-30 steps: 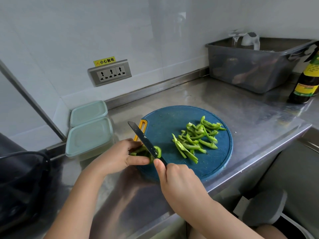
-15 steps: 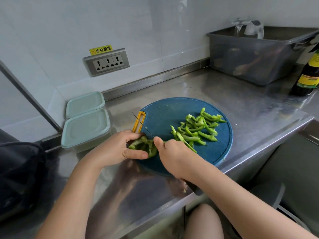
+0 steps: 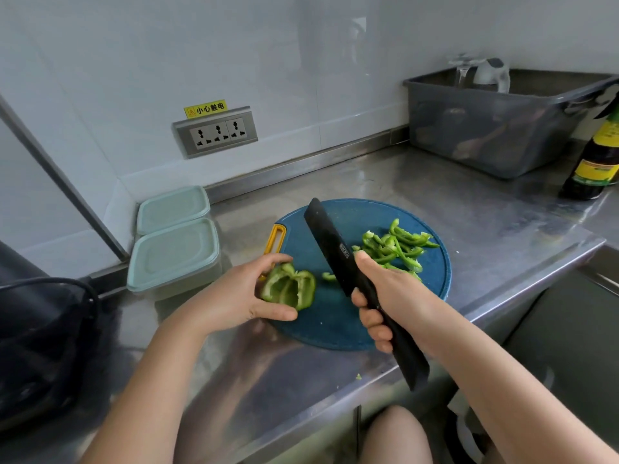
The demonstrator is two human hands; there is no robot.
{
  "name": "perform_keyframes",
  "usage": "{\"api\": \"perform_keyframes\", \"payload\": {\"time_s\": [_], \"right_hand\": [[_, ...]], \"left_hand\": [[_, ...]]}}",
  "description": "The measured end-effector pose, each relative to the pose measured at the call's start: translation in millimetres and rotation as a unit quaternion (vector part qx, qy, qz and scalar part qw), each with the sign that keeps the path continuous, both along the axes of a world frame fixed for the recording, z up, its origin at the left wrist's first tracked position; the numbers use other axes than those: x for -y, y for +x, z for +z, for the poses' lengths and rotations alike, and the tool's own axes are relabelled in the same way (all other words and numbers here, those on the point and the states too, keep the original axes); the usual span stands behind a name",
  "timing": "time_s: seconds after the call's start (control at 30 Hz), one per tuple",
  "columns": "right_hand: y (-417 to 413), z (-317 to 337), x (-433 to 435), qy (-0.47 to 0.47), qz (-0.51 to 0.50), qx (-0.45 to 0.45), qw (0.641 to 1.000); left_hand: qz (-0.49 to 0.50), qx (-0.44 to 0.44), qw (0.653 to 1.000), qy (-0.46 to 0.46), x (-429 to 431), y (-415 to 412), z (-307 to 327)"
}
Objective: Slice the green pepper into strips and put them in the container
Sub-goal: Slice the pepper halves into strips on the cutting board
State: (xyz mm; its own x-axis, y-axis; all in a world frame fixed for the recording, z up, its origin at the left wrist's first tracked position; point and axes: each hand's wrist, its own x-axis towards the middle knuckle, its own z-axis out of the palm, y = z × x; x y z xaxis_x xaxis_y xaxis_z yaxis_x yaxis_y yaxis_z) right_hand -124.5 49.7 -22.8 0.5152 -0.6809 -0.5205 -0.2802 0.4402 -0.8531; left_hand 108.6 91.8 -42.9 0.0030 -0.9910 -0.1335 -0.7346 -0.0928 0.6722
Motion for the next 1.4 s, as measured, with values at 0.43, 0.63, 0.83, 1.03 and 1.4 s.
{"api": "perform_keyframes", "payload": {"time_s": [0.43,0.63,0.83,1.03,1.4], "right_hand": [[3,-14,-45,-0.358,0.031,-0.138,0.923],[10,-20,-66,-0.484,0.087,-0.254,0.833],[11,-34,-67,-0.522,0.098,-0.290,0.796],[12,-35,-70,-0.514,0.083,-0.283,0.806],[13,-36,-70,-0.513,0.093,-0.294,0.801]], "left_hand": [[0.021,0.067,0.997,-0.019,-1,-15,8],[0.034,0.022,0.999,-0.033,-4,-17,13],[0.040,0.002,0.999,-0.026,-5,-20,15],[0.001,-0.012,0.999,-0.037,-8,-24,19],[-0.001,0.001,0.999,-0.046,-8,-24,21]]}}
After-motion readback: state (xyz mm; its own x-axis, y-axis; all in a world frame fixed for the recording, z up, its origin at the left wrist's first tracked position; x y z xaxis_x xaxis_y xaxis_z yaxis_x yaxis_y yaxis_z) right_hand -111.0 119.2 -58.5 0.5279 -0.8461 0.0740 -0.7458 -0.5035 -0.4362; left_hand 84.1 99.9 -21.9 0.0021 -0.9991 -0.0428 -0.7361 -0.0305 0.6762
